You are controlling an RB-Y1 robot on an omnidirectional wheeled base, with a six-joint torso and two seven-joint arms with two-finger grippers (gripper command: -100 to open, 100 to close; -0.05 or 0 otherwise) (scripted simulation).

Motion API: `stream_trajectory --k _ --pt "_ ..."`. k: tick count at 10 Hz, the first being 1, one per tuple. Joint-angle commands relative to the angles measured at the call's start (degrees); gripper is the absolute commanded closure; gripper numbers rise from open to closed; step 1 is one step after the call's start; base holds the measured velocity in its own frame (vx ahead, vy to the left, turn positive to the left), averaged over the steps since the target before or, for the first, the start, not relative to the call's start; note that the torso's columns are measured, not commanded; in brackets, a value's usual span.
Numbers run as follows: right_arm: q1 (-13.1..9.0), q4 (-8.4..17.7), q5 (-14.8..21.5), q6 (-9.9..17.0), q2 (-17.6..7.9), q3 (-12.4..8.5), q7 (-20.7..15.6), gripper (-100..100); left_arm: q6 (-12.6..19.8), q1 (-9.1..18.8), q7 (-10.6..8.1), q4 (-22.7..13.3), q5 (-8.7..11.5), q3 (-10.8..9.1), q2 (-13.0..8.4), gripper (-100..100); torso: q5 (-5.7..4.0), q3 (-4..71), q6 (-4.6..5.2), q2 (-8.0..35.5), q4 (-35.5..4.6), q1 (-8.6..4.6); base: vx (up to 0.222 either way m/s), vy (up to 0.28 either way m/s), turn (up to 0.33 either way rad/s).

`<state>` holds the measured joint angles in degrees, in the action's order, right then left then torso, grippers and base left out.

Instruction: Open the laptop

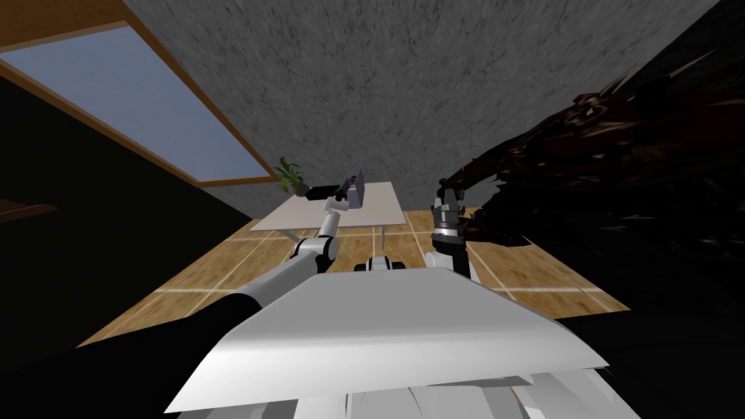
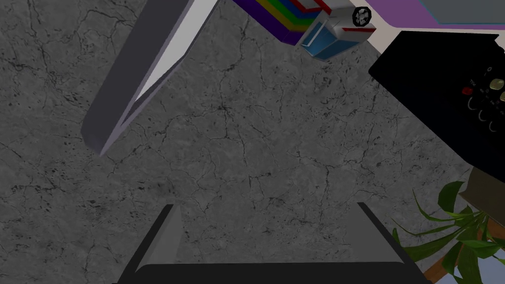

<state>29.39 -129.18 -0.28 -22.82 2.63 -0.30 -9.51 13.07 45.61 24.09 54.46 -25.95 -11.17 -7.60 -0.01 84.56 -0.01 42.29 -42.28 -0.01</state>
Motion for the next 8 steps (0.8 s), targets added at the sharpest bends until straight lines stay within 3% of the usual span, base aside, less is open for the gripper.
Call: stream_trajectory --k 1,2,5,8 --pt "0.0 0.0 0.0 0.0 0.0 0.0 0.0 0 2.01 4.3 0.81 -4.81 -1.4 -0.59 0.57 -100 0.01 0.01 0.01 -0.01 0.0 0.02 -0.019 -0.044 -0.006" --pt "0.0 0.0 0.0 0.0 0.0 0.0 0.0 0 2.01 4.37 0.81 -5.49 -1.4 -0.59 0.57 -100 0.0 0.01 0.01 -0.01 0.0 0.0 -0.011 -0.03 -0.002" --pt "0.0 0.0 0.0 0.0 0.0 0.0 0.0 0 4.28 9.03 1.72 -10.87 -3.11 -1.33 1.8 -100 0.0 0.02 0.11 -0.02 0.05 -0.04 -0.016 -0.03 0.01" --pt "0.0 0.0 0.0 0.0 0.0 0.0 0.0 0 5.68 11.93 2.3 -14.11 -4.18 -1.79 3.19 -100 -0.06 0.07 0.29 -0.09 0.15 -0.28 -0.012 -0.029 -0.002"
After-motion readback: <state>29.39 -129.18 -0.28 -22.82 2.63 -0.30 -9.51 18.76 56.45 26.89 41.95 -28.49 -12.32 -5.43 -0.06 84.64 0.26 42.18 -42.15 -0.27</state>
